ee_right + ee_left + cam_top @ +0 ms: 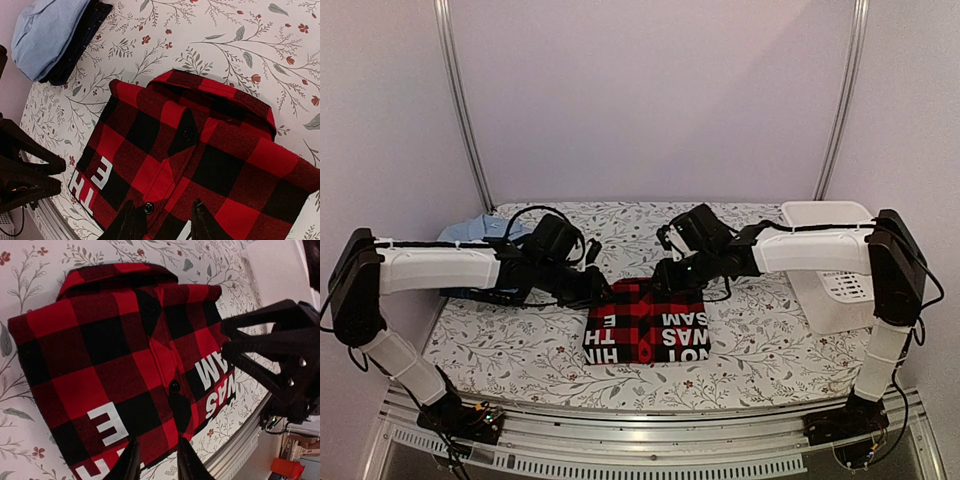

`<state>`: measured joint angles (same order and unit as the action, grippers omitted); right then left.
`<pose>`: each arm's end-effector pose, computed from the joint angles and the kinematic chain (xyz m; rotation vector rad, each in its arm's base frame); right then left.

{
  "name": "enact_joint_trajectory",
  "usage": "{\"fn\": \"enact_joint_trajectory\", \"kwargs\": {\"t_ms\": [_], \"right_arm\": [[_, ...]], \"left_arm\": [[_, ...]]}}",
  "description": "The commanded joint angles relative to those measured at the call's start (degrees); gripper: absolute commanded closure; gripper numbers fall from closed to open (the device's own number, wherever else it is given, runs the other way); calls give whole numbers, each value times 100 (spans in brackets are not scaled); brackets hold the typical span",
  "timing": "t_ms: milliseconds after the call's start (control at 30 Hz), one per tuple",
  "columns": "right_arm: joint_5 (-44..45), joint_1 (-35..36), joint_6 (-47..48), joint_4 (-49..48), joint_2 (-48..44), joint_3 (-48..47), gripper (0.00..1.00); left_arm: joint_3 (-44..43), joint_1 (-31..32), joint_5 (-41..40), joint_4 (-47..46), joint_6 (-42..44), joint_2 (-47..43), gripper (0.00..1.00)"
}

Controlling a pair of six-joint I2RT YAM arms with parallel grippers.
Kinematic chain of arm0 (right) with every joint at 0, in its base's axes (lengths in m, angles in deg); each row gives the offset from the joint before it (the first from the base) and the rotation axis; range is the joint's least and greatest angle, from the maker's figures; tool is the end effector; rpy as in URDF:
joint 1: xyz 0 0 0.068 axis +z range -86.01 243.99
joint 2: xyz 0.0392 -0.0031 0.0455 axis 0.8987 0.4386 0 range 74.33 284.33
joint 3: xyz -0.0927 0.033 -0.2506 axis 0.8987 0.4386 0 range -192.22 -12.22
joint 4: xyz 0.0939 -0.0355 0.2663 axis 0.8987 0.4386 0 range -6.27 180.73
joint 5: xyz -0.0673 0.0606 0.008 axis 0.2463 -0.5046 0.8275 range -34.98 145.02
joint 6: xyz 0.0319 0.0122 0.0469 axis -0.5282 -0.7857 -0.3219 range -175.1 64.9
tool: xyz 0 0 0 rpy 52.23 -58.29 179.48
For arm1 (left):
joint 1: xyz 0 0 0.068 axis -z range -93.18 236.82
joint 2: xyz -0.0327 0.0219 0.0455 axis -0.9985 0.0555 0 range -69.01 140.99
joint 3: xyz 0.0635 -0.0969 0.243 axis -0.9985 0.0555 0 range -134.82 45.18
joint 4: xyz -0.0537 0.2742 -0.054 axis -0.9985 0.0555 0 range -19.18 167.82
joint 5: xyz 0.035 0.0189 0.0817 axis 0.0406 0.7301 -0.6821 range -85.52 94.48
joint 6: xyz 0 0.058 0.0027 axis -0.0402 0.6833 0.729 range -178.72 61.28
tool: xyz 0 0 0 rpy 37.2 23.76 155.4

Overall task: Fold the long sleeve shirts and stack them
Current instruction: Smooth out the square-folded shirt at the center of the board.

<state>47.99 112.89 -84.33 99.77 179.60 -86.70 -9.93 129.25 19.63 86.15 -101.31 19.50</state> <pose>0.2786 0.3271 0.1941 -0.4925 2.4804 0.7509 0.2485 -0.2419 0.1897 0.1280 2.6299 -0.9271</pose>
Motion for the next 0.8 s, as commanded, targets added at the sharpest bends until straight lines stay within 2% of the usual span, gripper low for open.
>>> {"fn": "enact_joint_trajectory", "kwargs": {"t_ms": [0,233,333,533,767], "right_arm": [[24,14,35,377,648,-426,69],[288,6,173,524,1315,-942,71],[398,-52,192,546,1658,-1227,71],[394,-310,-43,589,2211,-1561,68],[335,-355,45,889,2454,-1943,61]], "left_arm": [[101,419,470,-213,-321,148,78],[-93,934,673,-386,-516,689,83],[-120,965,657,-496,-453,949,84],[-379,915,-60,-299,-83,1577,87],[-366,886,-73,-509,-251,2016,88]]}}
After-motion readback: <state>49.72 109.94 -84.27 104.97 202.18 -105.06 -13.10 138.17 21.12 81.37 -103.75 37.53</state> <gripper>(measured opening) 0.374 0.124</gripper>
